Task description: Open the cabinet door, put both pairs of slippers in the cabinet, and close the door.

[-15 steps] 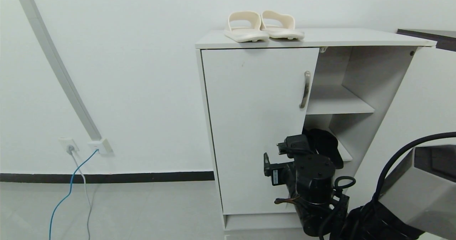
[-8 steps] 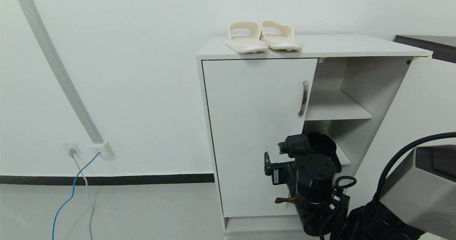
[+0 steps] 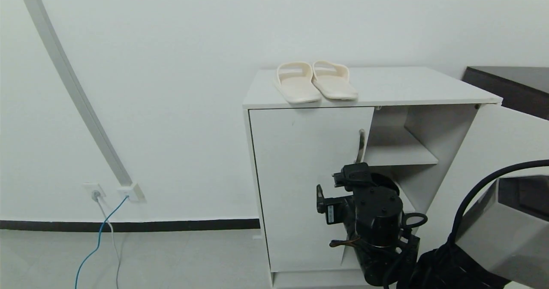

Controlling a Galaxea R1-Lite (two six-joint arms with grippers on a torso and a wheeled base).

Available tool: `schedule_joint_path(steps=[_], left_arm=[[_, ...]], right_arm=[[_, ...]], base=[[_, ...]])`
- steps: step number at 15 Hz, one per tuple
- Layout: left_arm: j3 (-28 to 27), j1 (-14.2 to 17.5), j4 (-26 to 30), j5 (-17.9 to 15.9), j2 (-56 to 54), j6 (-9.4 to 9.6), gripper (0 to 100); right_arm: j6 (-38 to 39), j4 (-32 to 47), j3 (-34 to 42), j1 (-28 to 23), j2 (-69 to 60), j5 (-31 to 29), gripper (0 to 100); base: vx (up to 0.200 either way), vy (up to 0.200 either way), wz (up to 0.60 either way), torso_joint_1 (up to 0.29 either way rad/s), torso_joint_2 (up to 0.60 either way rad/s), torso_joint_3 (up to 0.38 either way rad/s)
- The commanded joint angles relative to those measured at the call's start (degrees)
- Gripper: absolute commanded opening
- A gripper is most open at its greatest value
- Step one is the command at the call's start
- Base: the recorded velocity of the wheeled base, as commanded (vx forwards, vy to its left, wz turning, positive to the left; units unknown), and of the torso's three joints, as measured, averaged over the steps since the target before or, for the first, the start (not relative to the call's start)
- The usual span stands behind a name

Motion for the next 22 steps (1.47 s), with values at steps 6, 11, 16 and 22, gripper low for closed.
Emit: schedule_joint_path(steps=[6,11,16,22], left_arm=[[0.0,0.04,0.03,0.04,0.07,-0.04,0],[0.0,0.04,0.03,0.04,0.07,-0.04,0],[0.0,0.04,-0.06,0.04,0.07,-0.04,0],[0.0,0.04,-0.06,0.04,0.07,-0.04,0]], right_arm=[[0.02,-0.02,0.43,0.1,0.24,0.04,100],[0.02,-0.02,0.52,0.19,0.33,0.04,100],[0.02,-0.02,0.52,0.36,0.41,0.04,100],[0.11,-0.11,0.96,0.45,0.41,0.04,100]], base=[[0.0,0.0,0.0,0.154,-0.48,-0.322],[0.0,0.0,0.0,0.195,-0.51,-0.313],[0.0,0.0,0.0,0.228,-0.55,-0.325],[0.0,0.0,0.0,0.25,-0.56,-0.317]])
